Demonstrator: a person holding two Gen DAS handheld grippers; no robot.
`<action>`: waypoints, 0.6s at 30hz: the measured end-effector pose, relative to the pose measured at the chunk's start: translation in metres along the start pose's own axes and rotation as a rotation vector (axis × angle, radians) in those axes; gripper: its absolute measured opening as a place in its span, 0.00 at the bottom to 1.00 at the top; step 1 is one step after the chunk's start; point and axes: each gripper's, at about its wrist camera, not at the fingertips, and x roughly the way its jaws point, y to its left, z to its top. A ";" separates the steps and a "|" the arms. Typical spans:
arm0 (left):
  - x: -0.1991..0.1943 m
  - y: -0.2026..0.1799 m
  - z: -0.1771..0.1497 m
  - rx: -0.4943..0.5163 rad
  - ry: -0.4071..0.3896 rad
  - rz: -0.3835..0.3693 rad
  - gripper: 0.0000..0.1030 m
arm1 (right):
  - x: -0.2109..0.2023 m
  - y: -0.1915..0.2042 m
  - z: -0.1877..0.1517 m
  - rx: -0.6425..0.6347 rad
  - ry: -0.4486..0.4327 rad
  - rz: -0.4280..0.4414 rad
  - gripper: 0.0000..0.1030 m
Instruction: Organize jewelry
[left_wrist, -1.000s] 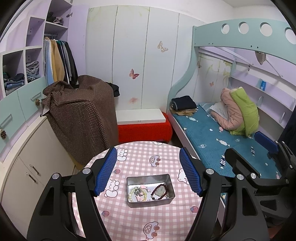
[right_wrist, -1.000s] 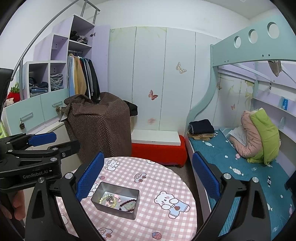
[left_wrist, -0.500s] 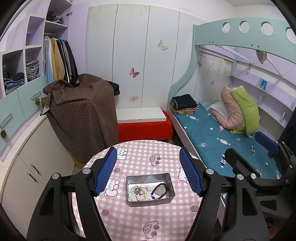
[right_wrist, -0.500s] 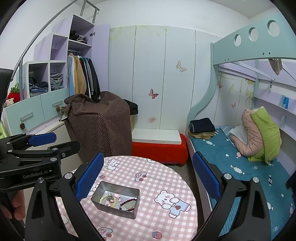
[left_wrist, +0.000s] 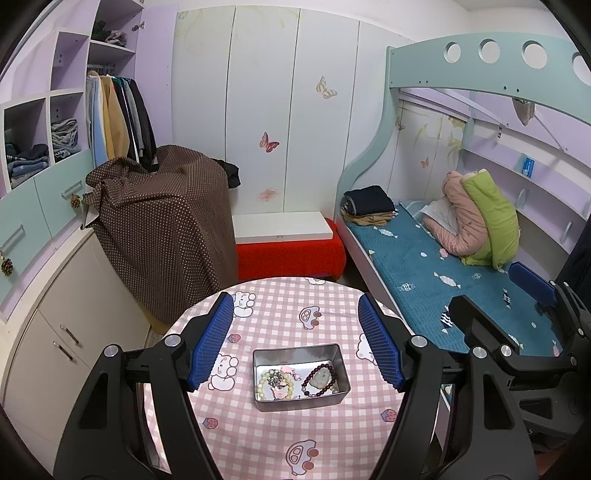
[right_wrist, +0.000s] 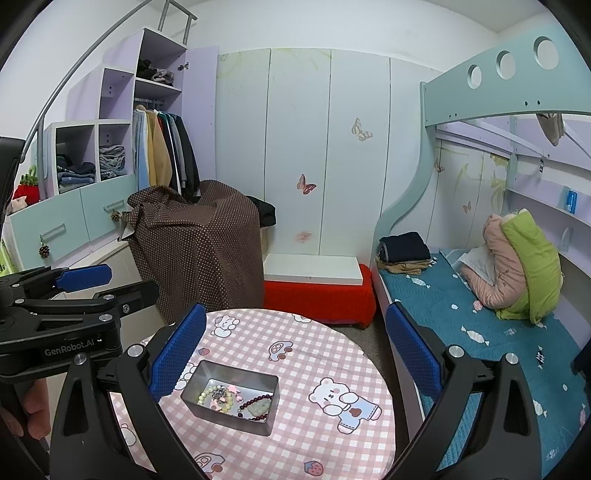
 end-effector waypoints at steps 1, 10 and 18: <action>0.000 0.000 0.001 0.000 0.001 -0.001 0.69 | 0.000 0.000 0.000 0.001 0.001 0.000 0.91; 0.000 0.000 0.001 0.000 0.001 0.001 0.69 | 0.001 0.000 0.000 0.002 0.003 0.001 0.91; 0.000 0.000 0.001 0.000 0.000 0.000 0.69 | 0.002 0.000 -0.001 0.004 0.003 0.001 0.91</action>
